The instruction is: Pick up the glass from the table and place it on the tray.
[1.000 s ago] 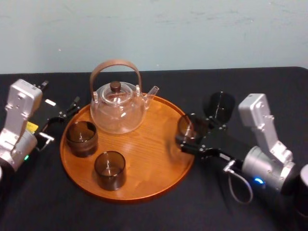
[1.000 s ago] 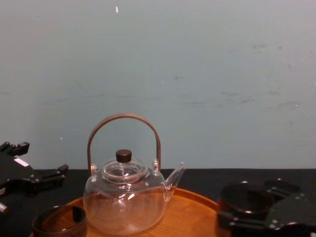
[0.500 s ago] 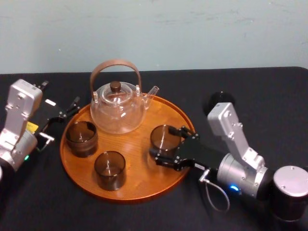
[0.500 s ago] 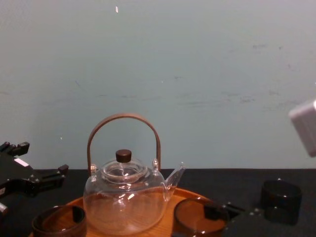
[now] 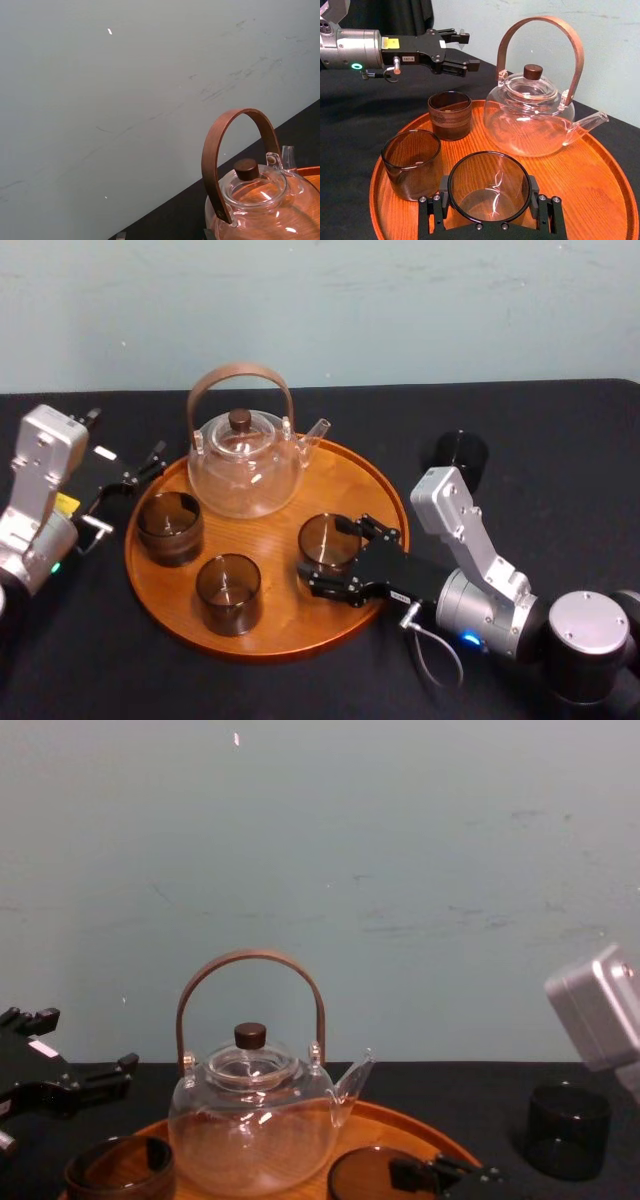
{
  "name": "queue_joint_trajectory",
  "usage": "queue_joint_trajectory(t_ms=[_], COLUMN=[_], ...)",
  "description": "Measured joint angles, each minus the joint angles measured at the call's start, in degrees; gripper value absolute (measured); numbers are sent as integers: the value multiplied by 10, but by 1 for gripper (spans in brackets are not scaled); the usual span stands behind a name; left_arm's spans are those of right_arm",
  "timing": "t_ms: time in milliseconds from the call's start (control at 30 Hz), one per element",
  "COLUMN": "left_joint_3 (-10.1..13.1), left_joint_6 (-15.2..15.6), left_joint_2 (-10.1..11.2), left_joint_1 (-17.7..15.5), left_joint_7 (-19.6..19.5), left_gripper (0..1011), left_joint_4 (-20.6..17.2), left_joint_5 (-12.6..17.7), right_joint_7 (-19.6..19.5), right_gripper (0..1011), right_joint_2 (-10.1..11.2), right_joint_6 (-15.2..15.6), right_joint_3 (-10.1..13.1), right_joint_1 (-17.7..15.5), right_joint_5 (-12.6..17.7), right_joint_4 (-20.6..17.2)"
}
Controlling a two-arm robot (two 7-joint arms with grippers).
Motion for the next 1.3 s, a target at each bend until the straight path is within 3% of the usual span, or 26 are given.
queue_joint_trajectory(t_ms=[1300], left_joint_3=[0], left_joint_6=[0], left_joint_2=[0], left_joint_1=[0], left_joint_7=[0], left_gripper=[1001], left_joint_4=[0], left_joint_5=[0], right_joint_7=[6], right_gripper=[900], right_joint_2=[-13], right_joint_6=[4], right_joint_3=[-18], right_joint_1=[9], right_joint_5=[-1], right_joint_4=[29])
